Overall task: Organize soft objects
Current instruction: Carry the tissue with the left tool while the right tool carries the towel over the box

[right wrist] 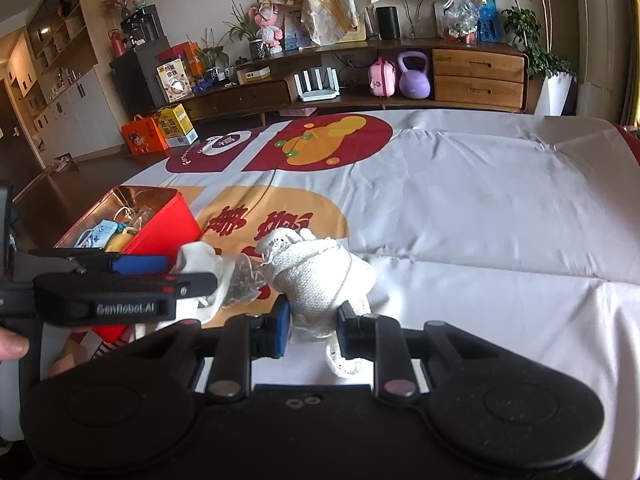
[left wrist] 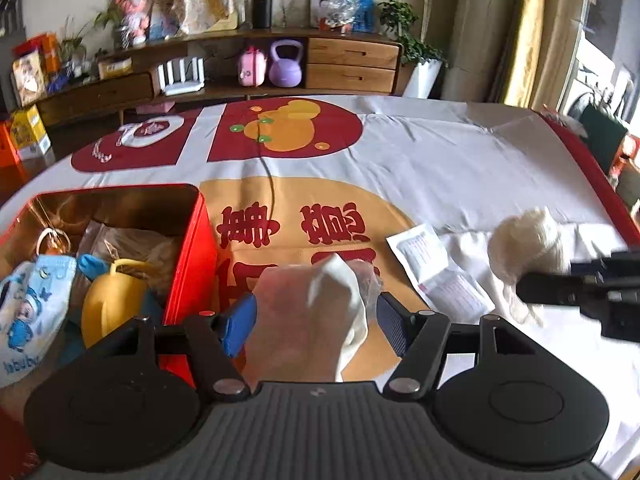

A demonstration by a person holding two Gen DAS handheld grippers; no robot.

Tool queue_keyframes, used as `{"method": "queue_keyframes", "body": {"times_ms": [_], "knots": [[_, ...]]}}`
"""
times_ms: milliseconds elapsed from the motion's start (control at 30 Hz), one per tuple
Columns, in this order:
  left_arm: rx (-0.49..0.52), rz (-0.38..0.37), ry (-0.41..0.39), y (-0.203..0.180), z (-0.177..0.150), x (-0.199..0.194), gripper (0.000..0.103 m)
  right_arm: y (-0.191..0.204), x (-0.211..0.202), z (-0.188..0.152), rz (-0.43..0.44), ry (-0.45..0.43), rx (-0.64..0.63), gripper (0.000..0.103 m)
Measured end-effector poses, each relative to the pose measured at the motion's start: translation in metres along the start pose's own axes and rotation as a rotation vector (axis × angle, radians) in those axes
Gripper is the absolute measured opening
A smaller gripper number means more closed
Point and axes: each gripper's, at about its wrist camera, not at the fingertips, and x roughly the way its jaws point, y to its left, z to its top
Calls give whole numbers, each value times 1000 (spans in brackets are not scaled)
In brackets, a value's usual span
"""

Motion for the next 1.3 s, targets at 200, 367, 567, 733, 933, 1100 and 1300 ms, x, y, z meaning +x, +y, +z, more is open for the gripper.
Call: {"method": "queue_keyframes", "body": {"times_ms": [200, 367, 567, 733, 933, 1100, 1300], "knots": [[4, 28, -7, 4, 5, 4, 34, 2, 2, -1, 3, 6, -2, 22], [108, 59, -32, -6, 2, 2, 8, 5, 1, 0, 2, 0, -8, 22], [126, 56, -61, -7, 2, -11, 2, 13, -7, 3, 2, -6, -17, 22], [86, 30, -87, 3, 8, -34, 2, 25, -20, 5, 11, -26, -28, 22], [42, -1, -125, 15, 15, -72, 2, 48, -35, 15, 33, -50, -56, 22], [34, -17, -164, 23, 23, -103, 2, 70, -47, 25, 53, -69, -91, 22], [31, -28, -190, 37, 30, -130, 2, 100, -52, 36, 60, -69, -141, 22]]}}
